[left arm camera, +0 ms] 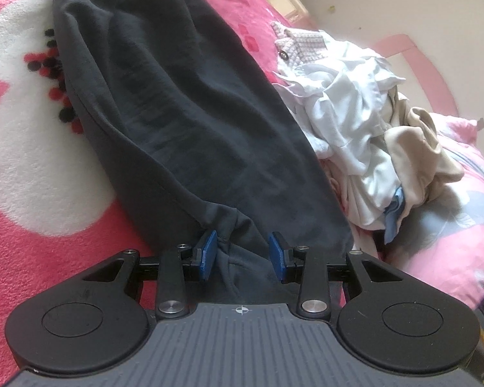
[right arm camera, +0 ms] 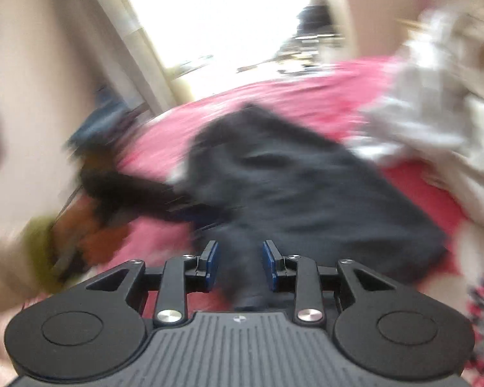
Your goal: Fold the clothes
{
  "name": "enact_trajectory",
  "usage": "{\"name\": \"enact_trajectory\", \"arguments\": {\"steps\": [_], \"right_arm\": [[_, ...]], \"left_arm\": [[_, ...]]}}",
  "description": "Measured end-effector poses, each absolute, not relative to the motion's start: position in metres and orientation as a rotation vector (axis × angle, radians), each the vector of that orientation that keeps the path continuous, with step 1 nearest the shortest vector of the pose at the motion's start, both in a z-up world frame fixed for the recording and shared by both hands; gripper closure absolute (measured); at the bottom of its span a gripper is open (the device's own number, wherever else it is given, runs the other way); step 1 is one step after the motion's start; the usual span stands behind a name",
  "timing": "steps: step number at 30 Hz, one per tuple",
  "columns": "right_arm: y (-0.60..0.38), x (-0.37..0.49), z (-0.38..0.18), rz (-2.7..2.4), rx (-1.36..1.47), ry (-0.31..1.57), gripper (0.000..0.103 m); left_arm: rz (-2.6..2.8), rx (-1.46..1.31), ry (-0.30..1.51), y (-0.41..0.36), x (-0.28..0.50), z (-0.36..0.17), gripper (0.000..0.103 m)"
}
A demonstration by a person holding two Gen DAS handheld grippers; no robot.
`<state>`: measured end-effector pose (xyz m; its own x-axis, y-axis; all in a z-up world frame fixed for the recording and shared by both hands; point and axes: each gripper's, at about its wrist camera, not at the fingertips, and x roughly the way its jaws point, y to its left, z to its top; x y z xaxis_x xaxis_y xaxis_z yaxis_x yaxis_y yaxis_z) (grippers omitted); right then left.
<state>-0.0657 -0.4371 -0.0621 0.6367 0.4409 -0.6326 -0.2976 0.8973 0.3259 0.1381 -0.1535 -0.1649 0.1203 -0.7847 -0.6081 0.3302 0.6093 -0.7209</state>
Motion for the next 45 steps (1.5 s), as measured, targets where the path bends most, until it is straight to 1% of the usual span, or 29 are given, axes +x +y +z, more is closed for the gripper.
{"name": "enact_trajectory", "arguments": {"steps": [1, 3, 5, 6, 8, 13, 19, 22, 24, 28, 32, 34, 36, 38, 42, 45], "right_arm": [[-0.426, -0.066, -0.065, 0.465, 0.159, 0.784, 0.072], [-0.411, -0.065, -0.075, 0.507, 0.100, 0.815, 0.076], [-0.429, -0.065, -0.096, 0.415, 0.148, 0.868, 0.076], [-0.440, -0.064, -0.107, 0.364, 0.179, 0.894, 0.079], [-0.460, -0.070, -0.119, 0.290, 0.223, 0.921, 0.081], [-0.469, -0.082, -0.105, 0.223, 0.205, 0.885, 0.082], [-0.475, -0.095, -0.081, 0.165, 0.171, 0.824, 0.081], [-0.456, -0.097, -0.053, 0.250, 0.079, 0.761, 0.081], [-0.430, -0.095, -0.048, 0.349, -0.005, 0.745, 0.081], [-0.384, -0.086, -0.073, 0.484, -0.234, 0.782, 0.081], [-0.378, -0.072, -0.110, 0.455, -0.344, 0.871, 0.081], [-0.386, -0.070, -0.119, 0.421, -0.344, 0.893, 0.077], [-0.395, -0.069, -0.121, 0.401, -0.298, 0.908, 0.064], [-0.397, -0.068, -0.122, 0.391, -0.291, 0.913, 0.054], [-0.391, -0.072, -0.127, 0.400, -0.356, 0.897, 0.053], [-0.388, -0.072, -0.129, 0.401, -0.399, 0.887, 0.053]], "left_arm": [[-0.858, -0.464, 1.189, -0.154, 0.138, -0.165, 0.068], [-0.858, -0.460, 1.188, -0.154, 0.139, -0.165, 0.068], [-0.859, -0.461, 1.189, -0.156, 0.139, -0.166, 0.068], [-0.858, -0.464, 1.191, -0.156, 0.139, -0.166, 0.068], [-0.857, -0.472, 1.197, -0.155, 0.141, -0.167, 0.068], [-0.852, -0.471, 1.198, -0.155, 0.141, -0.168, 0.068], [-0.846, -0.469, 1.209, -0.157, 0.143, -0.168, 0.068], [-0.849, -0.464, 1.209, -0.157, 0.143, -0.168, 0.068], [-0.850, -0.465, 1.210, -0.157, 0.143, -0.168, 0.068], [-0.847, -0.465, 1.215, -0.157, 0.143, -0.167, 0.068], [-0.846, -0.393, 1.153, -0.157, 0.138, -0.156, 0.068], [-0.858, -0.338, 1.104, -0.155, 0.133, -0.146, 0.068], [-0.873, -0.284, 1.051, -0.152, 0.127, -0.136, 0.068], [-0.915, -0.220, 0.985, -0.148, 0.116, -0.124, 0.067], [-1.060, -0.005, 0.910, -0.161, 0.086, -0.106, 0.067], [-1.144, 0.188, 0.870, -0.179, 0.057, -0.104, 0.067]]}}
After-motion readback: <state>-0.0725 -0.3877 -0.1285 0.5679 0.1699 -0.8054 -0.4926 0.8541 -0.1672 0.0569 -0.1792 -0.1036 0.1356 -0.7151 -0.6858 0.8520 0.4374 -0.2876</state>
